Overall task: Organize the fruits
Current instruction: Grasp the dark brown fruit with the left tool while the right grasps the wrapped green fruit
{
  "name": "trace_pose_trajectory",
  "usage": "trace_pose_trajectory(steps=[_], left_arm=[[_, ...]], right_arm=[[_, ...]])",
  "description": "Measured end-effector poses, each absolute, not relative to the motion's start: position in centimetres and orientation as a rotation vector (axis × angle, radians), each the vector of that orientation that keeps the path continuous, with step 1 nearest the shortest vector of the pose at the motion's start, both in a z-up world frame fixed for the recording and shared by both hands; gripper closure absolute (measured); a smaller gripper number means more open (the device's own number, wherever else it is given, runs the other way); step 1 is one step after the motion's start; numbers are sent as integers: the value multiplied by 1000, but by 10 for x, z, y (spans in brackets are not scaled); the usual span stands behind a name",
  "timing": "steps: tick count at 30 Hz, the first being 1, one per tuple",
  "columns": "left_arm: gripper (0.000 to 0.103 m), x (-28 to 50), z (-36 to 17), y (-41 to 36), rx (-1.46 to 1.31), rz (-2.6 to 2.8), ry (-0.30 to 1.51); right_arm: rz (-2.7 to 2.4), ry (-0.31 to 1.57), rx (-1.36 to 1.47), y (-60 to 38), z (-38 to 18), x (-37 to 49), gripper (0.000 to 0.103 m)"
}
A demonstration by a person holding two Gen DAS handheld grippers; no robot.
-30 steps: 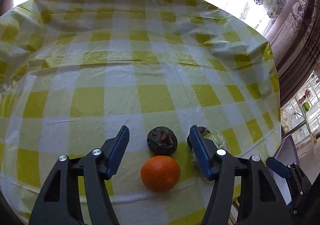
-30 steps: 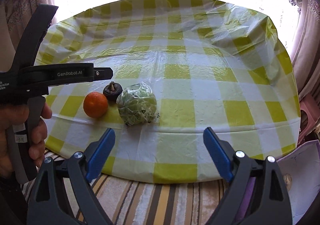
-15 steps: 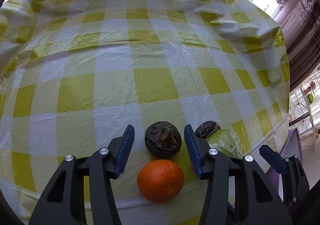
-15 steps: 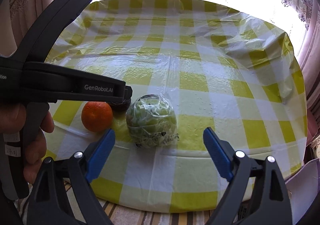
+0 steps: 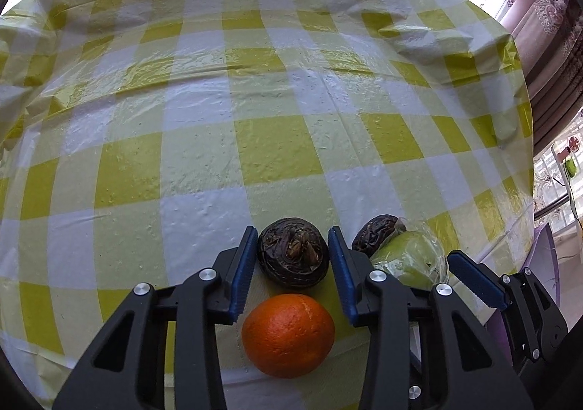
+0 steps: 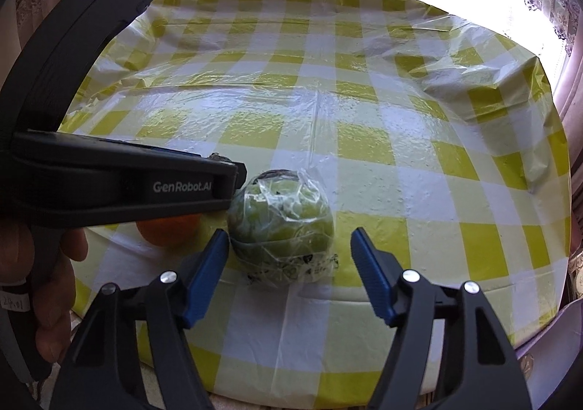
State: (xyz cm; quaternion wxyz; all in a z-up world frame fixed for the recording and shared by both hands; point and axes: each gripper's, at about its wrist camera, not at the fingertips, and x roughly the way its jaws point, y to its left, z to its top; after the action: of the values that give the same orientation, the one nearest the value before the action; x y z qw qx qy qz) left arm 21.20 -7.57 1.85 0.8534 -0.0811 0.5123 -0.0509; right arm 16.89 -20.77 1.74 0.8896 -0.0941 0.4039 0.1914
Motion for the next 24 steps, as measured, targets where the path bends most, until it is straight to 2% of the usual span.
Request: trace_pose_trajectory(steps=[4, 24], left_arm=[[64, 211, 18, -74, -174, -112, 1071], [65, 204, 30, -63, -205, -94, 994]], right_arm=[[406, 846, -192, -206, 16, 169, 41], [421, 833, -118, -218, 20, 165, 43]])
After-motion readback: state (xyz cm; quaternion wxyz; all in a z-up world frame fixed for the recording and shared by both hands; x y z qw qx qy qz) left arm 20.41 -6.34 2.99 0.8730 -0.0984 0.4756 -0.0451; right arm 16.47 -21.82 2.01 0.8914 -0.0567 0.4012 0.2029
